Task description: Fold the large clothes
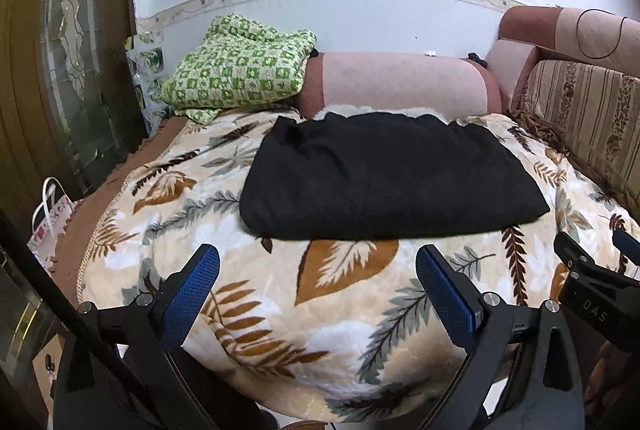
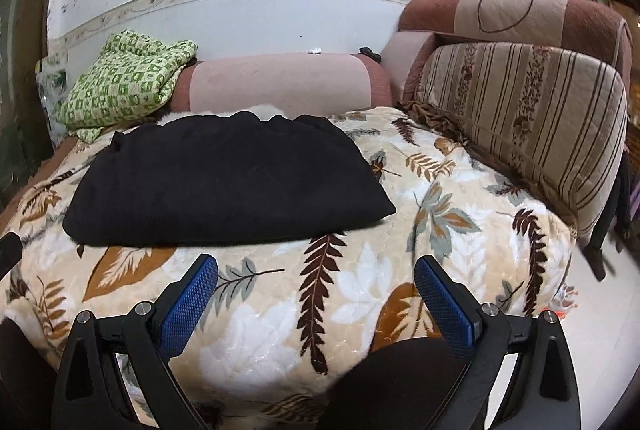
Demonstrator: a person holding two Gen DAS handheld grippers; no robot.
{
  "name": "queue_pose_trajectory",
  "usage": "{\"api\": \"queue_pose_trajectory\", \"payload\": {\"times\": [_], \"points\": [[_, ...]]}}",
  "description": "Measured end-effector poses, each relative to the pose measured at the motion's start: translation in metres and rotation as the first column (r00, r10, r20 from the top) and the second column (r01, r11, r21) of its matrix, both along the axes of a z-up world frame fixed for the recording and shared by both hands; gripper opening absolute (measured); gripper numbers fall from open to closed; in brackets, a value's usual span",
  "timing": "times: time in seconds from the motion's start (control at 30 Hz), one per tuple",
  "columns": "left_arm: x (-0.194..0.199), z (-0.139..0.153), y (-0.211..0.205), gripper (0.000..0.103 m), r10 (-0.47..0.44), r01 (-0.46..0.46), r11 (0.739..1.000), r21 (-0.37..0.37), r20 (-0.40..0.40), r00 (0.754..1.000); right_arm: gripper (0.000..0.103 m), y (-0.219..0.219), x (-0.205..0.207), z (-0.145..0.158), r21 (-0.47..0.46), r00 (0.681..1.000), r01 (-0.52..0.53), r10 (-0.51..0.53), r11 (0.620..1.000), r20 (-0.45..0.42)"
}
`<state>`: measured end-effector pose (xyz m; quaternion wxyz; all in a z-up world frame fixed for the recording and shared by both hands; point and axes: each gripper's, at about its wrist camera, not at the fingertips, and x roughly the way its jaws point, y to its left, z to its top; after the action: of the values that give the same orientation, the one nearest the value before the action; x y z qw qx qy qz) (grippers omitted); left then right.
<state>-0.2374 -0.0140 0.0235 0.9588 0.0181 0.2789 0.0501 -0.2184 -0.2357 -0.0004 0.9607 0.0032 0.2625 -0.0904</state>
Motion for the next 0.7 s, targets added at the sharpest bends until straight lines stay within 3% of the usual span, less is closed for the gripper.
{"api": "queue_pose_trajectory", "payload": {"times": [0.7], "points": [[0.022,-0.028,0.001,0.098,-0.015,0.012,1.0,-0.025,-0.117,0.993,0.1,-0.001,0.019,-0.02,-0.032,0.996,0.027,-0.029,0.999,-0.082]]}}
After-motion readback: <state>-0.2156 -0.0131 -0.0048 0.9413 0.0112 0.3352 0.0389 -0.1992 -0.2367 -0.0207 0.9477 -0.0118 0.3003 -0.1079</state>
